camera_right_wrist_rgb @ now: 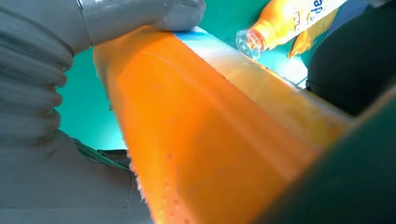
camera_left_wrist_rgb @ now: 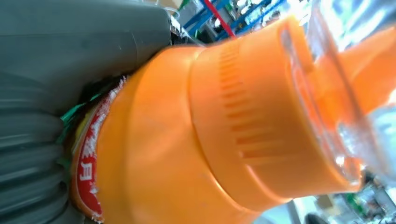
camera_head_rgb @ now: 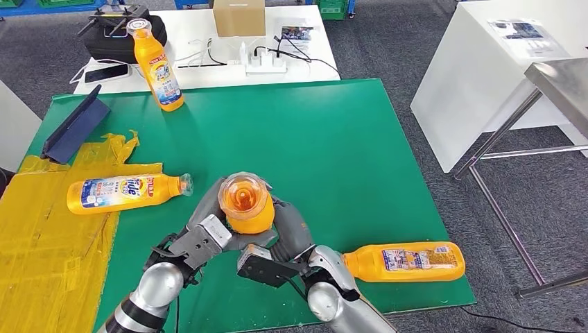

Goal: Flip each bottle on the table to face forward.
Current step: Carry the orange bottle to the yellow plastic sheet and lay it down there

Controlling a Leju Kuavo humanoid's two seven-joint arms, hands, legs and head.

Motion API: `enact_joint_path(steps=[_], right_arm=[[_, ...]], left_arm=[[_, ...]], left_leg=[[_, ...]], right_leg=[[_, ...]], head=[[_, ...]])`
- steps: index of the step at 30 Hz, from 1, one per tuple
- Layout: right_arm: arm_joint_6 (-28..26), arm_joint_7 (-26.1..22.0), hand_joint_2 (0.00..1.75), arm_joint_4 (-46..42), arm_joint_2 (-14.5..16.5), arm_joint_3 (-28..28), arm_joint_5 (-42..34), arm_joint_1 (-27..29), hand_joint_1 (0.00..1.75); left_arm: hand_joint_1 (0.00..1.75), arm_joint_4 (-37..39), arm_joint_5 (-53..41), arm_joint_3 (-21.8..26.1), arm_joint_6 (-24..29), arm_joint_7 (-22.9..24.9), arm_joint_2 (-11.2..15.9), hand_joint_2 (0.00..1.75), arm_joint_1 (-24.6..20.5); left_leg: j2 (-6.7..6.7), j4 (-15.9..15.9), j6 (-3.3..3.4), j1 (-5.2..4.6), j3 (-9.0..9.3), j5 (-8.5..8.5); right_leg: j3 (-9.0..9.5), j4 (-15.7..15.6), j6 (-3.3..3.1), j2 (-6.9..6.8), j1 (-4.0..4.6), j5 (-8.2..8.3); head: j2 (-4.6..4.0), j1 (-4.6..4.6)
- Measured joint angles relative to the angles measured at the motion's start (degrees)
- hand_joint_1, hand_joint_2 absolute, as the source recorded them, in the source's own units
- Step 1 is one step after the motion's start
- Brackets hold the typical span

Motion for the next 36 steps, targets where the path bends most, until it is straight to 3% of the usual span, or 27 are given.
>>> enact_joint_path(steps=[5,8,13,19,23,28,36], right_arm=[[-1.62,2.25,1.75,-7.73,-2.11,-0.85,7.2,5.84,0.0],[-1.75,3.06,1.75,-11.18,-3.48,-1.63,9.61,8.49,0.0],[-1.75,4.73,1.75,-14.98,-7.35,-2.85,16.31,11.53,0.0],[-1.53,4.67,1.75,-17.02,-11.44,-4.08,17.82,13.6,0.0],[0.25,5.39,1.75,-17.38,-14.41,-4.19,18.8,13.66,0.0],[0.92,8.44,1.75,-17.72,-21.51,-6.17,19.29,15.56,0.0],[2.44,13.72,1.75,-22.31,-32.83,-12.14,15.92,21.86,0.0]], left_arm=[[1.75,-0.91,-20.47,1.26,8.68,4.72,2.15,1.75,-0.43],[1.75,-0.89,-26.92,2.37,10.02,7.0,3.74,1.75,-0.96],[1.75,4.2,-43.52,3.85,10.05,15.71,8.42,1.75,-4.94],[1.75,12.66,-47.26,5.87,9.67,16.49,12.13,1.75,-9.2],[1.75,18.82,-53.23,5.39,5.88,21.28,13.62,1.75,-12.46],[1.75,35.27,-61.2,4.5,3.26,26.61,15.27,1.75,-18.55],[1.75,48.84,-59.97,4.26,-2.15,24.45,16.42,1.75,-24.03]], left_leg=[[-0.01,-0.01,-0.02,0.01,-0.01,-0.03],[0.0,-0.01,-0.03,0.01,-0.01,-0.03],[-0.01,-0.02,-0.03,0.01,0.03,-0.04],[0.01,-0.01,0.01,0.01,0.01,0.05],[0.01,-0.01,0.02,0.0,-0.01,0.03],[0.04,0.0,0.02,0.0,0.02,0.04],[-0.23,-0.04,-0.18,-0.13,0.79,-0.39]], right_leg=[[-0.01,0.0,-0.01,-0.01,0.02,-0.02],[-0.03,0.0,-0.02,-0.01,0.02,-0.02],[-0.42,-0.01,-0.07,0.0,0.01,-0.06],[0.0,0.01,-0.07,0.0,0.01,0.04],[-0.03,0.0,-0.06,0.0,0.0,0.02],[-0.01,0.0,-0.05,0.0,0.0,0.03],[0.96,-0.03,-0.02,-0.07,-0.01,-0.23]], head=[[0.0,0.01],[0.0,0.02],[0.0,0.03],[0.0,0.02],[0.0,0.02],[0.0,0.01],[0.0,0.03]])
